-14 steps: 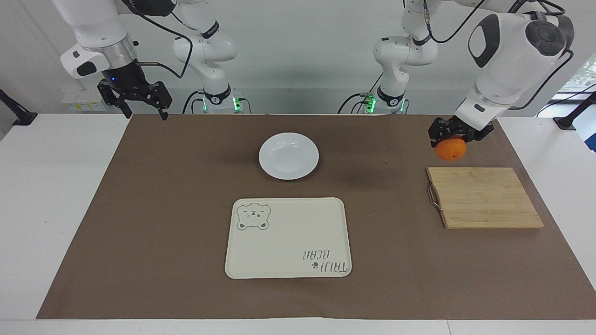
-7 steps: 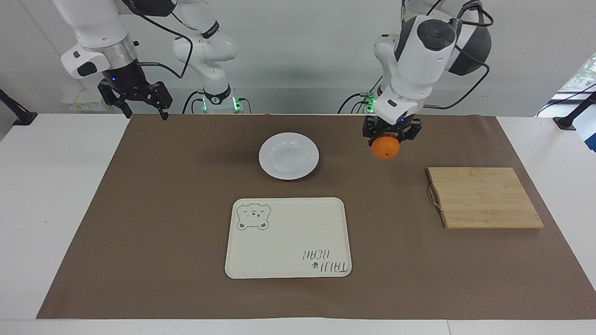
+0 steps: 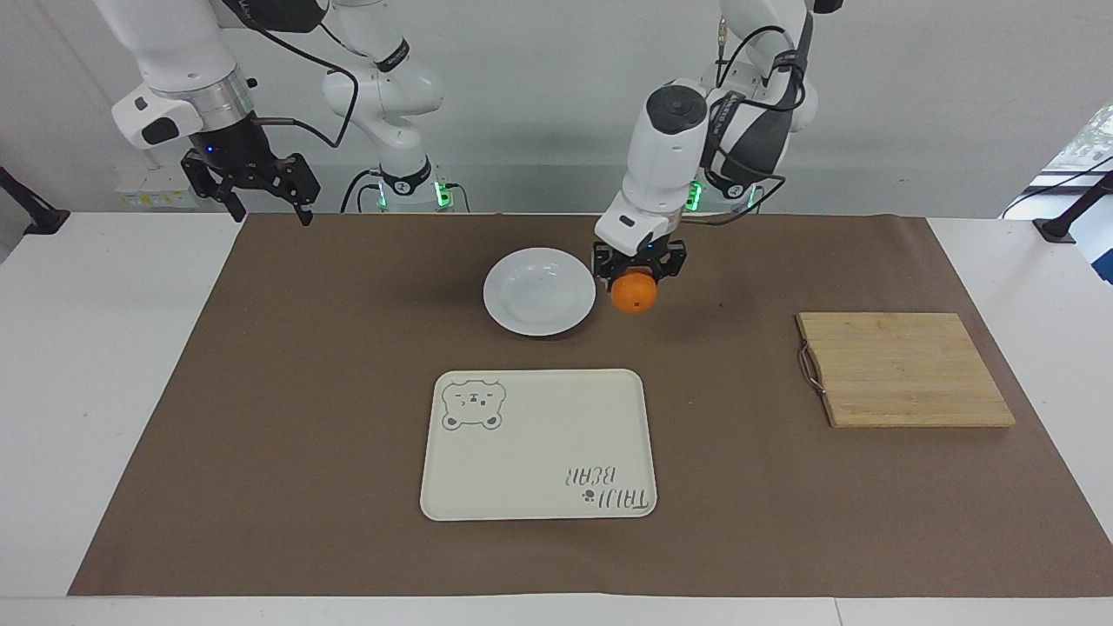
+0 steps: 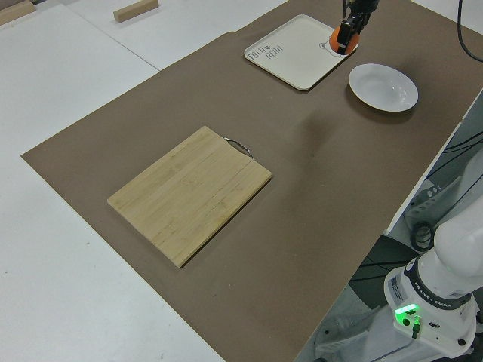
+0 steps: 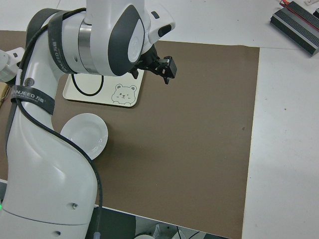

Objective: Place orange and plate with both arms
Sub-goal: 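Lift the orange with the left gripper and carry it over the plate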

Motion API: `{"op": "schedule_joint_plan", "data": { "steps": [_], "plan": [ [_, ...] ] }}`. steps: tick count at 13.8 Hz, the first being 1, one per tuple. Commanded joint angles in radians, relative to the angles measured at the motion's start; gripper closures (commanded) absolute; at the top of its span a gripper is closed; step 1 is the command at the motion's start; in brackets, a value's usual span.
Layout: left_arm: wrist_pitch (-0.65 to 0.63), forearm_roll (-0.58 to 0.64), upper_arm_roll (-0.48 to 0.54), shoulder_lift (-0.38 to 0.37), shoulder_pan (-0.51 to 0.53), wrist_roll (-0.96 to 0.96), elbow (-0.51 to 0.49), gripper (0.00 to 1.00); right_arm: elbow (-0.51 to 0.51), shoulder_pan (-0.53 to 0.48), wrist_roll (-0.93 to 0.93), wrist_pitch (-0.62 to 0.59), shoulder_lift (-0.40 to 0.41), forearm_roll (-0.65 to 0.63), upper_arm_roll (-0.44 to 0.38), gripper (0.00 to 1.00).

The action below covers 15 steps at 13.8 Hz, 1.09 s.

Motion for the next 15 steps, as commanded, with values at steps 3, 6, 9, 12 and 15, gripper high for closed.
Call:
{"op": "schedule_joint_plan", "data": {
  "steps": [3, 6, 9, 12, 15],
  "plan": [
    [0.160, -0.028, 0.018, 0.029, -0.102, -0.109, -0.089, 1.00, -0.038, -0.019, 0.004, 0.013, -0.025, 0.025, 0.011, 0.00],
    [0.208, -0.028, 0.018, 0.032, -0.145, -0.135, -0.133, 1.00, -0.076, -0.019, 0.004, 0.030, -0.050, 0.025, 0.011, 0.00],
    [0.280, -0.031, 0.018, 0.035, -0.187, -0.164, -0.182, 1.00, -0.078, -0.016, 0.005, 0.050, -0.050, 0.037, 0.011, 0.00],
    [0.317, -0.031, 0.018, 0.069, -0.219, -0.211, -0.191, 1.00, -0.090, -0.018, 0.004, 0.041, -0.058, 0.038, 0.011, 0.00],
    [0.370, -0.031, 0.018, 0.087, -0.228, -0.221, -0.212, 1.00, -0.090, -0.015, 0.002, 0.050, -0.058, 0.039, 0.011, 0.00]
  ]
}}
